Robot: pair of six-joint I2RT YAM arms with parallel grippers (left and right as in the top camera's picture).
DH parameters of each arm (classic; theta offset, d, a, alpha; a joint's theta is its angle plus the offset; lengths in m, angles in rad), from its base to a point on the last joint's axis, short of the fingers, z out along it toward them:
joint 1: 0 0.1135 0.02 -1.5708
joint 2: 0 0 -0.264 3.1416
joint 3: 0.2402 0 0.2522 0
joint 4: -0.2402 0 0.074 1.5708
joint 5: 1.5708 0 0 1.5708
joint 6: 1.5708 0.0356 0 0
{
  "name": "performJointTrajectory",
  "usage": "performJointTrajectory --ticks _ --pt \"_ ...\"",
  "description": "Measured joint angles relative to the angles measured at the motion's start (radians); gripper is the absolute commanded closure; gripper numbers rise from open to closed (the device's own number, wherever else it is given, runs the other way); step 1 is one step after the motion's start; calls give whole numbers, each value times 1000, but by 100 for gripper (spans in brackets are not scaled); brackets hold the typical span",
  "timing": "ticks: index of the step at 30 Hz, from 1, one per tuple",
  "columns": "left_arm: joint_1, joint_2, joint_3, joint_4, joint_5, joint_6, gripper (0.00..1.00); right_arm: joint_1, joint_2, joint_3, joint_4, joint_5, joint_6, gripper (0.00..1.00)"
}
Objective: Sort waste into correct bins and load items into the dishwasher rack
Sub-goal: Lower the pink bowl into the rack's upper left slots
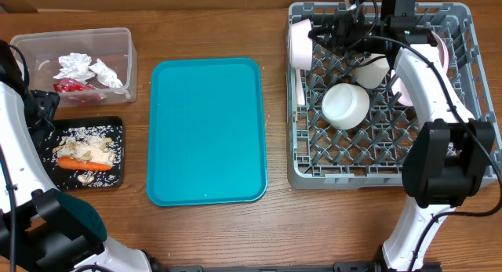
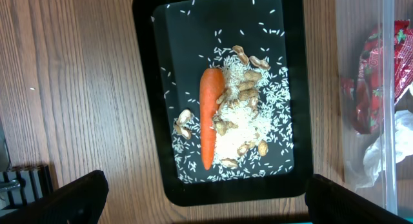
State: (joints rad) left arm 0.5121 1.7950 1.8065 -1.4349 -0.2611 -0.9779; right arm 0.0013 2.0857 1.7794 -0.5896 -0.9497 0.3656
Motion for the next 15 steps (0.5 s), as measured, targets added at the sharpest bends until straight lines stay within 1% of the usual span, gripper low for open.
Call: performJointTrajectory --ticks 5,8,15 --pt "0 0 0 0 0 0 0 0 -6 3 -17 44 0 96" --pt "0 0 0 0 0 0 0 0 -2 -1 -37 112 0 96" --pt "0 0 0 0 0 0 0 -2 -2 -2 -42 143 0 96"
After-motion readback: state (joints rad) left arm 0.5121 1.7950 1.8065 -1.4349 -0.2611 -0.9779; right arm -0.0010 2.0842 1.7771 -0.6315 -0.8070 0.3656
